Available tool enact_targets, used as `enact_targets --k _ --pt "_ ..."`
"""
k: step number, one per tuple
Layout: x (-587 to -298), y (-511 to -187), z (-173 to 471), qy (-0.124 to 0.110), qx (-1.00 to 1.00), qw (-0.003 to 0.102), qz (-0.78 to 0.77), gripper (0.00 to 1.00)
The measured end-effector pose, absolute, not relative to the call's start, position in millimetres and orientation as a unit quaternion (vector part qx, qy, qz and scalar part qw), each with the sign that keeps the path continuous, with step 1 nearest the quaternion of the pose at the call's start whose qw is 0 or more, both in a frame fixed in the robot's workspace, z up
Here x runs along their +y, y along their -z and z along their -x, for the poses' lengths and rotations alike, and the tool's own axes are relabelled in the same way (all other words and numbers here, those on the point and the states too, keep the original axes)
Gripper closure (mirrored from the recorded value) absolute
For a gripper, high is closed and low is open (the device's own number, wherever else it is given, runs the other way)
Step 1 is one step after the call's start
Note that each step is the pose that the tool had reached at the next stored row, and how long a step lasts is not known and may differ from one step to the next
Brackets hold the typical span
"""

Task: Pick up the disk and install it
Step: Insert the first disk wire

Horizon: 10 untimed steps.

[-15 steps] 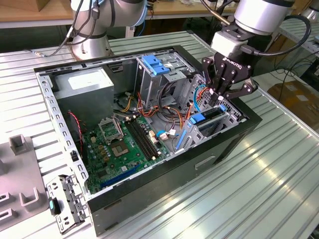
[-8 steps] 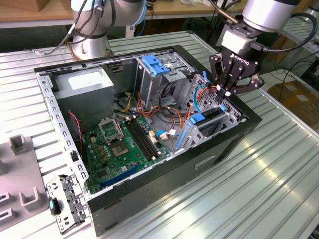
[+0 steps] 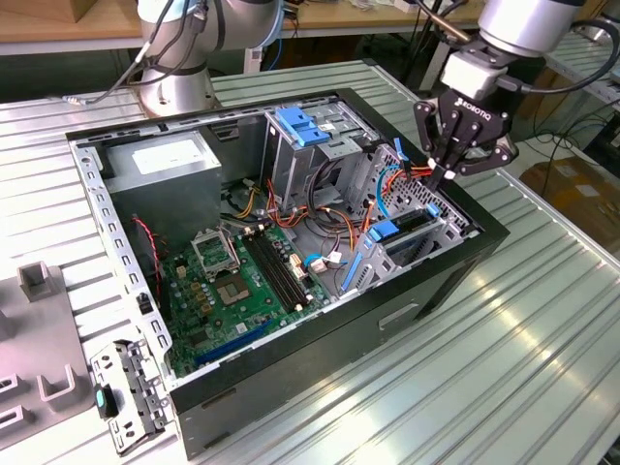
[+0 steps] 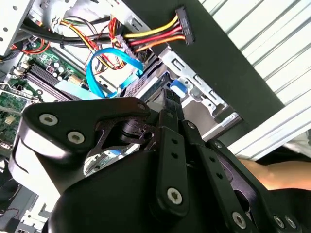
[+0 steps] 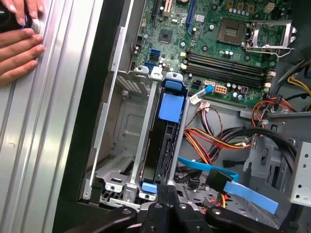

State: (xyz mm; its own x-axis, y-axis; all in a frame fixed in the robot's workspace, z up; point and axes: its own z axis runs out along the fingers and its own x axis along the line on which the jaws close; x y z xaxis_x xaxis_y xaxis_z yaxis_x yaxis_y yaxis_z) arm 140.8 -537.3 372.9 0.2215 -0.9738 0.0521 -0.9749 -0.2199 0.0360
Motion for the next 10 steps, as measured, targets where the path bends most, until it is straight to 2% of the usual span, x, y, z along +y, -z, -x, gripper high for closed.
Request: enact_targets --k 5,10 --pt "-534.5 -376.8 -142.3 -0.007 -0.606 0.030 -0.795 0.89" --pt "-534.2 -378.0 -145.3 -0.003 -0.583 0.024 -0.812 0.89"
